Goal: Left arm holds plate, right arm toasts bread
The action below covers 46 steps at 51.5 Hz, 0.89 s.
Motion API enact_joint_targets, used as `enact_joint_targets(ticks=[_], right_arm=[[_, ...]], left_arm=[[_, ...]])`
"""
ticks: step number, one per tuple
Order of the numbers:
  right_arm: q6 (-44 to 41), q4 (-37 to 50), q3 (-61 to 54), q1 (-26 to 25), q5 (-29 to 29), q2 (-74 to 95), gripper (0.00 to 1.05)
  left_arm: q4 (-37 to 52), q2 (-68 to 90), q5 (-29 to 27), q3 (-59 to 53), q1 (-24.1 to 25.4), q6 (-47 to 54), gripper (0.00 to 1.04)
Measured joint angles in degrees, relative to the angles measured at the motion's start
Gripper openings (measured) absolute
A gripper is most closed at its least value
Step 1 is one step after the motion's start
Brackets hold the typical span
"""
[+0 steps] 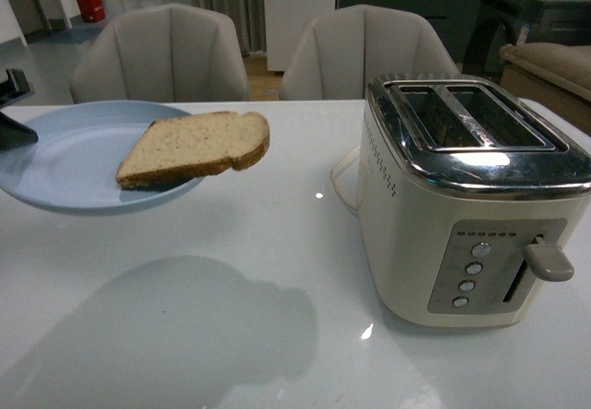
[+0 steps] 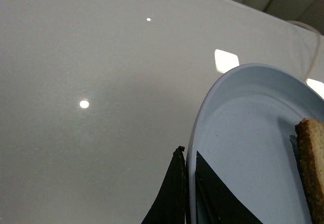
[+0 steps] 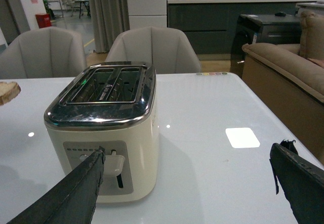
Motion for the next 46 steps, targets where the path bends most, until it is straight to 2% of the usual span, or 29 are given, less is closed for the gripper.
enact_joint_targets(ticks=[14, 24, 34, 46], right_arm=[[0.0, 0.0, 0.0, 0.0, 0.0, 0.0, 0.98], [0.0, 0.0, 0.0, 0.0, 0.0, 0.0, 0.98], [0.0, 0.0, 0.0, 0.0, 0.0, 0.0, 0.98], [0.0, 0.0, 0.0, 0.0, 0.0, 0.0, 0.98]], left_arm=[[-11.1, -15.7, -0.3, -1.5, -9.5, -6.8, 0.03], [-16.3, -21.4, -3.0, -1.0, -14.6, -9.8, 0.03], [-21.3, -22.1, -4.8, 0.4, -15.7, -12.0, 0.03], [-20.6, -21.9, -6.0, 1.0, -15.5, -14.7, 0.03]])
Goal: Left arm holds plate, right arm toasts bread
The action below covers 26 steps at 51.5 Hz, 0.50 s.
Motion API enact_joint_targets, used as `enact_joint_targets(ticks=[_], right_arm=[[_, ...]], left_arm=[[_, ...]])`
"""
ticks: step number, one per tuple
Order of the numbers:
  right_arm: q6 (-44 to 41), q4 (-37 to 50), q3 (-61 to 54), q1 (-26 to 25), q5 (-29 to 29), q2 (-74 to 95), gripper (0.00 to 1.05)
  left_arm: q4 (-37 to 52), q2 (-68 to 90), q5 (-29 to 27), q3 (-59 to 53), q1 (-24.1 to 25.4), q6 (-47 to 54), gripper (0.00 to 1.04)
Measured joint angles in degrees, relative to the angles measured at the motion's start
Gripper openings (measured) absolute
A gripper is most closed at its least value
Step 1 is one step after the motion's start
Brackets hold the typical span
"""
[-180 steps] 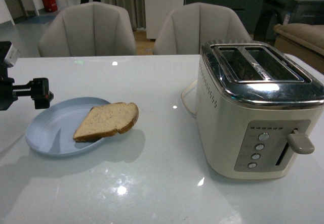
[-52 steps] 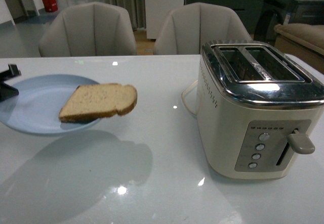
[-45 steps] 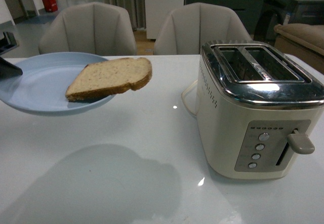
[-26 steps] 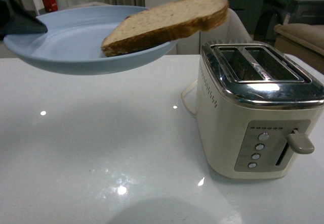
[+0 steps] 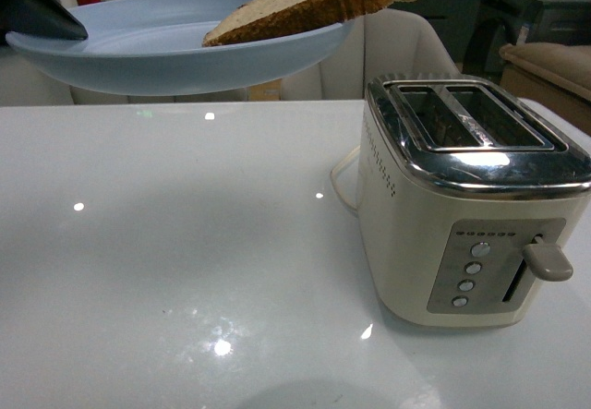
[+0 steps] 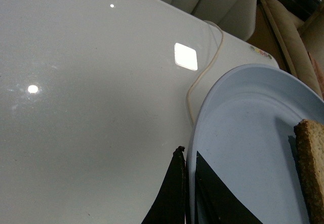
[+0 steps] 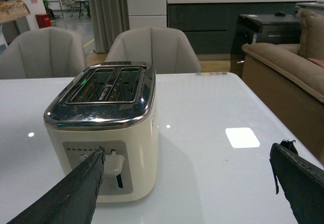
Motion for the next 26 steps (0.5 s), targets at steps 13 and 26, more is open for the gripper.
enact_joint_targets(ticks=[13, 26], right_arm=[[0.0, 0.0, 0.0, 0.0, 0.0, 0.0, 0.98], [0.0, 0.0, 0.0, 0.0, 0.0, 0.0, 0.98]], left_arm=[[1.9, 1.6, 1.7, 0.9, 0.2, -0.2, 0.03], [1.8, 2.4, 1.7, 1.2, 0.2, -0.2, 0.03]])
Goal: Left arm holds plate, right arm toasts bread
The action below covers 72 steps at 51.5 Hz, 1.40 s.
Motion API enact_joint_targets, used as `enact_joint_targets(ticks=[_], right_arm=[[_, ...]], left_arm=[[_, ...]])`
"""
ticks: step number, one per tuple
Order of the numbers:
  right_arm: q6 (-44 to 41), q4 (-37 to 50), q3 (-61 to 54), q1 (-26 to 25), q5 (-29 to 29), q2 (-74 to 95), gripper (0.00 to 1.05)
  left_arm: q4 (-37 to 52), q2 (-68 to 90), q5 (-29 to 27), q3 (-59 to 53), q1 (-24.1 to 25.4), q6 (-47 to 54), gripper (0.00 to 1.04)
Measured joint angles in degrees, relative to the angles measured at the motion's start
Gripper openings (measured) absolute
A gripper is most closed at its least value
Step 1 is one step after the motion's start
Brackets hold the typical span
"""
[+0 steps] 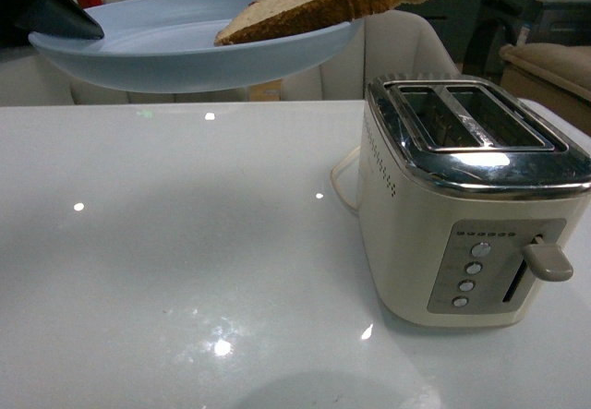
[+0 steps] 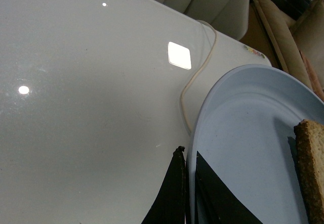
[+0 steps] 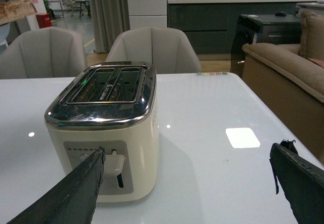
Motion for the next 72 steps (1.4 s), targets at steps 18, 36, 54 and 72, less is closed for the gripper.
enact_joint_targets(ticks=[18, 36, 54, 72], right_arm=[[0.0, 0.0, 0.0, 0.0, 0.0, 0.0, 0.98], [0.0, 0.0, 0.0, 0.0, 0.0, 0.0, 0.98], [0.0, 0.0, 0.0, 0.0, 0.0, 0.0, 0.98], [4.3, -9.7, 10.4, 8.2, 26.4, 16.5, 0.98]], left_arm=[[0.1, 0.0, 0.0, 0.4, 0.0, 0.1, 0.03], [0.1, 0.0, 0.0, 0.4, 0.0, 0.1, 0.03], [0.1, 0.1, 0.1, 0.4, 0.0, 0.1, 0.03], [0.1, 0.1, 0.3, 0.4, 0.0, 0.1, 0.03]])
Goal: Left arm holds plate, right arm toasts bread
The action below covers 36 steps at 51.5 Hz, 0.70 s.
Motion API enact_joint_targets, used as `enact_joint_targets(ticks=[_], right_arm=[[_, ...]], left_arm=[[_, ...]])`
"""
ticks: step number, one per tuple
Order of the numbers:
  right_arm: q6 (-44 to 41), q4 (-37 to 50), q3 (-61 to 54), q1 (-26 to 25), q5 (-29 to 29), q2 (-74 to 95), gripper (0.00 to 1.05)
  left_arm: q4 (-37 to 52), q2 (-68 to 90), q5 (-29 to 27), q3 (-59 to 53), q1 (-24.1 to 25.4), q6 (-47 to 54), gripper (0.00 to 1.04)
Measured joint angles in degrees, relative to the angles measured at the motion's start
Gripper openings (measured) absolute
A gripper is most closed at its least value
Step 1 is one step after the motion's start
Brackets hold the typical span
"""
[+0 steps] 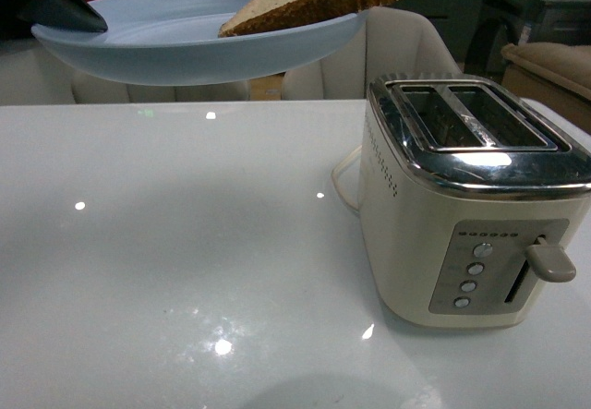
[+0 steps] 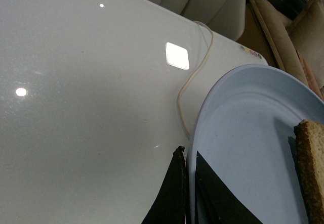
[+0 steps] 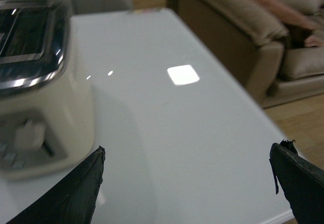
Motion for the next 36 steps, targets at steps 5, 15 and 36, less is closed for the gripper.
enact_joint_targets(ticks=[5, 15, 36], right_arm=[[-0.1, 4.5, 4.6, 0.0, 0.6, 3.6, 0.98], [-0.6, 13.2, 15.4, 0.0, -3.3, 18.5, 0.98], [6.4, 11.2, 40.8, 4.9, -13.1, 46.2, 0.98]], left_arm=[[0.0, 0.3, 0.0, 0.0, 0.0, 0.0, 0.03], [0.1, 0.3, 0.0, 0.0, 0.0, 0.0, 0.03], [0.1, 0.3, 0.0, 0.0, 0.0, 0.0, 0.03]])
